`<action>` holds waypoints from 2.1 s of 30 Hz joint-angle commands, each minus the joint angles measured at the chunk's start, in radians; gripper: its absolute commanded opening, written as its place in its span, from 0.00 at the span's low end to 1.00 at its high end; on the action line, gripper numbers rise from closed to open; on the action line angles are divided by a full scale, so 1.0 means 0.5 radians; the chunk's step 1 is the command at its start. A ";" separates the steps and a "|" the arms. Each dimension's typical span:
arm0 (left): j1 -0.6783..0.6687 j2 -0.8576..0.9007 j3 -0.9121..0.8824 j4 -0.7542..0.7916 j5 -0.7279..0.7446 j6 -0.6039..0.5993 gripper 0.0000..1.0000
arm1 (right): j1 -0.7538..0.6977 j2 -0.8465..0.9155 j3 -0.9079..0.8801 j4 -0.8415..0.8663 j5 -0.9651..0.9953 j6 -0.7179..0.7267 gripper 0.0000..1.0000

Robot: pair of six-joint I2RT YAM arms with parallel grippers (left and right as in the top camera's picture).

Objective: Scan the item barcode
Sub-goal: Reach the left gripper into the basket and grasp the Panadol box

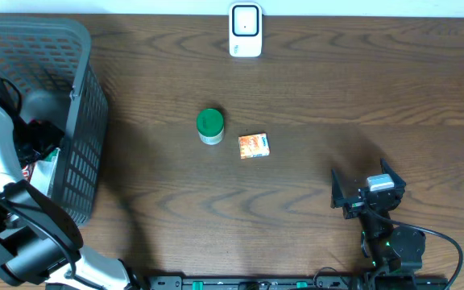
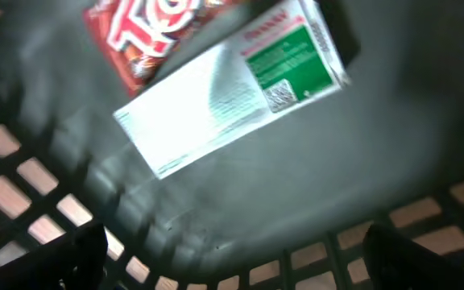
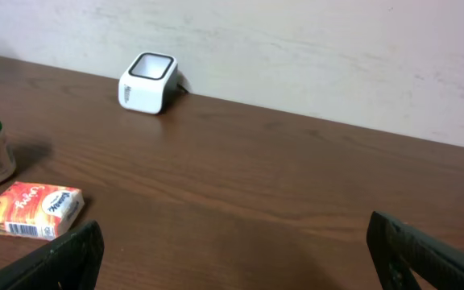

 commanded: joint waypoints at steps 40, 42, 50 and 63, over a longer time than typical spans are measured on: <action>0.121 -0.006 -0.447 0.599 0.023 0.845 0.98 | 0.014 0.000 -0.002 -0.008 0.014 0.021 0.99; 0.127 -0.006 -0.455 0.629 -0.002 0.846 0.98 | 0.014 0.000 -0.002 -0.008 0.014 0.021 0.99; 0.179 -0.005 -0.546 0.758 -0.041 0.845 0.98 | 0.014 0.000 -0.002 -0.008 0.014 0.021 0.99; 0.182 -0.002 -0.820 0.977 0.131 0.818 0.98 | 0.014 0.000 -0.002 -0.008 0.014 0.021 0.99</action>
